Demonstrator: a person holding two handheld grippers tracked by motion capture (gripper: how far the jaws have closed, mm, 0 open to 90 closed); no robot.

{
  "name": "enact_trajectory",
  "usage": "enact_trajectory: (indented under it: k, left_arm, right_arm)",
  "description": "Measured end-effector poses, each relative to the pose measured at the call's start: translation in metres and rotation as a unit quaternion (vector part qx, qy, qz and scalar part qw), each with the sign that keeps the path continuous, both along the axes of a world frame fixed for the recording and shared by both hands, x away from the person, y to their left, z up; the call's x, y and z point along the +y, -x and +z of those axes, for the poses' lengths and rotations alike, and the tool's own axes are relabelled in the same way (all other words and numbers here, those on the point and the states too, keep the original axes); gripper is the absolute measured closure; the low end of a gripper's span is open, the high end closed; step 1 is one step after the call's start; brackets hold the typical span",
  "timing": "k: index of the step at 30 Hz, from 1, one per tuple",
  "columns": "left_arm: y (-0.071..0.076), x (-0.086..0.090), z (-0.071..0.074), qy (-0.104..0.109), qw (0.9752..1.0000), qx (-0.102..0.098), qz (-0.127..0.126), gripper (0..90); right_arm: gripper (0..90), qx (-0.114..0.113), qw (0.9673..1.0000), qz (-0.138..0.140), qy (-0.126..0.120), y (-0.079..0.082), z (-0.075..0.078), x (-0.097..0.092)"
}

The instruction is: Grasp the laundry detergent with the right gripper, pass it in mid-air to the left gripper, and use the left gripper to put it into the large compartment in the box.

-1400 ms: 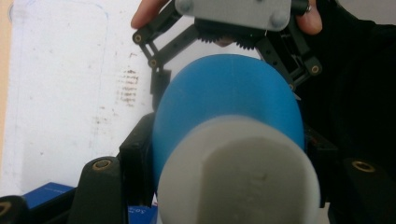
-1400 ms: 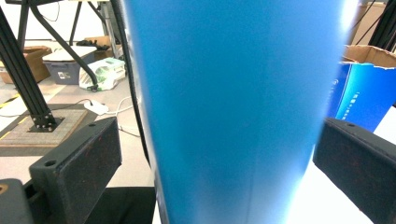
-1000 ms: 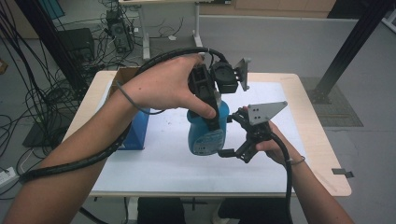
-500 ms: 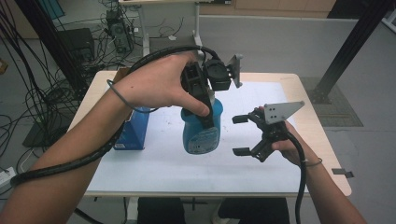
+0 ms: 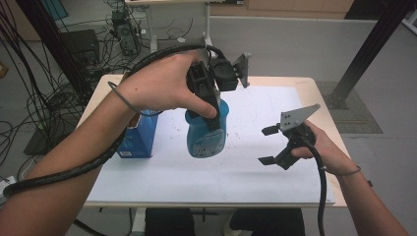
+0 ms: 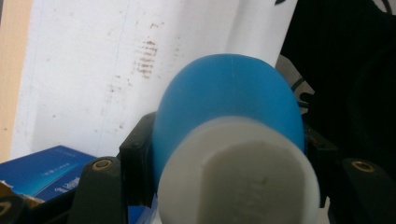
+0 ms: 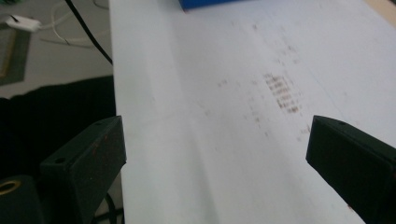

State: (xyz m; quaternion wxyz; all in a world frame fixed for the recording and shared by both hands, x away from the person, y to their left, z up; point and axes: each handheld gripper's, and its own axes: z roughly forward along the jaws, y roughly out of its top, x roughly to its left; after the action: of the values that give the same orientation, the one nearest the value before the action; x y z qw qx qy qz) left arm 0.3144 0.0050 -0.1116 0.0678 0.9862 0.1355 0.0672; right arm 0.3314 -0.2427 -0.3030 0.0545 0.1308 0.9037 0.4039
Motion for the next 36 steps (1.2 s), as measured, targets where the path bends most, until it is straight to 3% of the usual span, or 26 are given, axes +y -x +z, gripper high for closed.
enact_trajectory:
  k: [3,7,14,18,23,32,36]
  left_arm:
    - [-0.001,0.001,0.0,-0.002,1.0,-0.002,0.004,37.8]
    - [-0.003,0.001,0.002,-0.006,0.9999,-0.004,0.014,37.9]
    - [-0.005,0.001,0.006,-0.009,0.9994,-0.008,0.031,37.9]
    - [-0.008,0.002,0.012,-0.005,0.9985,-0.006,0.054,37.9]
    - [-0.013,0.005,0.017,-0.009,0.997,-0.013,0.076,37.9]
    - [-0.021,0.015,0.034,-0.01,0.9937,-0.024,0.109,37.9]
    - [-0.027,0.021,0.041,-0.009,0.9916,-0.027,0.126,37.9]
  right_arm:
    - [5.0,0.013,0.999,-0.014,0.041,-0.002,-0.002,-0.002]
    - [5.4,0.04,0.9951,-0.029,0.086,-0.005,-0.005,-0.004]
    - [5.1,0.079,0.9837,-0.048,0.154,-0.008,-0.008,-0.007]
    - [4.7,0.08,0.9782,-0.061,0.182,-0.008,-0.012,-0.006]
    - [4.7,0.087,0.9699,-0.075,0.215,-0.011,-0.018,-0.003]
    - [4.9,0.127,0.9486,-0.125,0.261,-0.02,-0.027,-0.005]
    - [4.8,0.135,0.9427,-0.137,0.273,-0.023,-0.031,-0.007]
